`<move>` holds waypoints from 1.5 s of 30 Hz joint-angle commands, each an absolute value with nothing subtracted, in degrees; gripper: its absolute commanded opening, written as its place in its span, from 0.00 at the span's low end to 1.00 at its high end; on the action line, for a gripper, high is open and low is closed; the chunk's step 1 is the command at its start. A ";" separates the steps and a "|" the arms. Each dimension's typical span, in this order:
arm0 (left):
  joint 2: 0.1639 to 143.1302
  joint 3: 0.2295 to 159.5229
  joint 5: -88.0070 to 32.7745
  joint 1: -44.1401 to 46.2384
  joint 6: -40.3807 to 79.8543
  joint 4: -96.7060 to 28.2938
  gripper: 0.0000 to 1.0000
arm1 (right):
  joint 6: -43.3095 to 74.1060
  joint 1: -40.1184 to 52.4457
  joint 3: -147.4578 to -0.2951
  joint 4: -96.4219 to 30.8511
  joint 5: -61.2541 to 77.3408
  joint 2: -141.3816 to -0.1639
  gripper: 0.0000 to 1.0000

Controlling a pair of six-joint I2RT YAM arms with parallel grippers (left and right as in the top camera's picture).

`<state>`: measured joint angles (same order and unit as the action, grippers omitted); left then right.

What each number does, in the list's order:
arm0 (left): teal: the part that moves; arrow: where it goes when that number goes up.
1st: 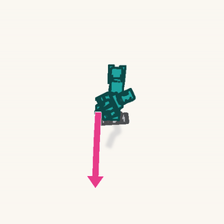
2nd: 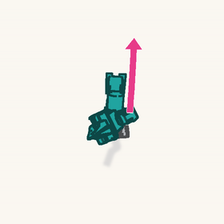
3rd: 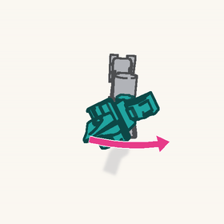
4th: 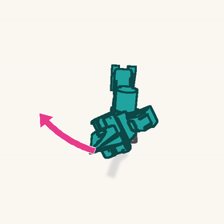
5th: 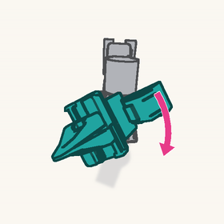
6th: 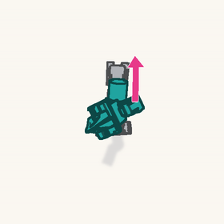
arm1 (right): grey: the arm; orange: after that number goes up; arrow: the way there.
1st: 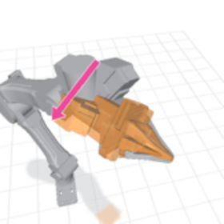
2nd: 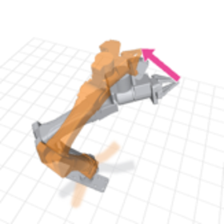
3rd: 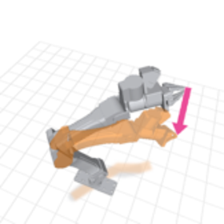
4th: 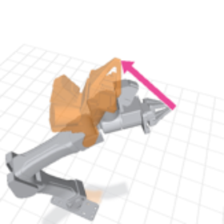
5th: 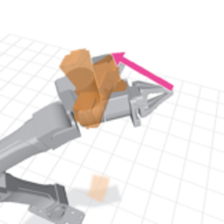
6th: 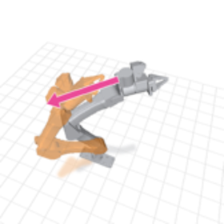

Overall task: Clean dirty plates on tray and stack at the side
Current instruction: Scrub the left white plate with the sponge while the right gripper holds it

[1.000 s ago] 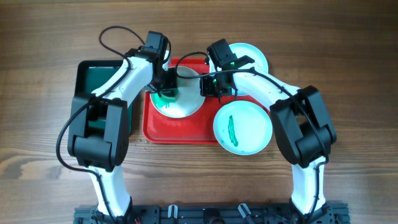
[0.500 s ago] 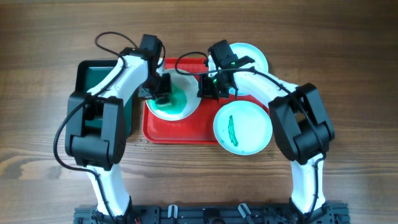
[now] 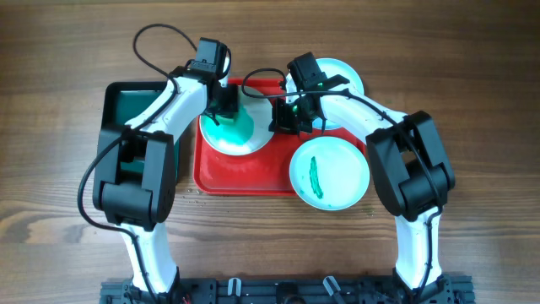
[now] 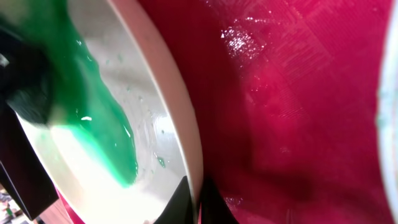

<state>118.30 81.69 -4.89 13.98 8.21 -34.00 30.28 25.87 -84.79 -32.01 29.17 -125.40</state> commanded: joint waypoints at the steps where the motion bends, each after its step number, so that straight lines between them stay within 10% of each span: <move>1: 120.05 81.21 -27.81 15.00 -3.01 -35.79 0.04 | 26.55 27.11 -83.77 -32.47 28.47 -128.18 0.04; 9: 120.05 81.21 -28.23 14.63 -10.52 -52.99 0.04 | 25.65 27.11 -83.77 -32.27 29.71 -128.18 0.04; 18: 120.05 81.23 25.91 13.39 15.49 -40.84 0.04 | 25.67 27.03 -83.77 -32.82 29.67 -128.16 0.04; 22: 120.05 81.23 24.40 14.26 15.46 -34.39 0.04 | 25.65 27.03 -83.77 -32.82 29.69 -128.16 0.04; 31: 120.01 81.23 -18.33 20.53 1.65 -33.52 0.04 | 25.45 27.03 -83.77 -32.75 29.71 -128.16 0.04; 45: 120.01 81.23 0.93 14.17 0.14 -57.12 0.04 | 25.67 26.98 -83.77 -32.60 29.71 -128.16 0.04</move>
<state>118.30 82.52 -15.14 16.84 -1.45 -55.57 25.82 27.49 -84.79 -32.62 31.53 -125.73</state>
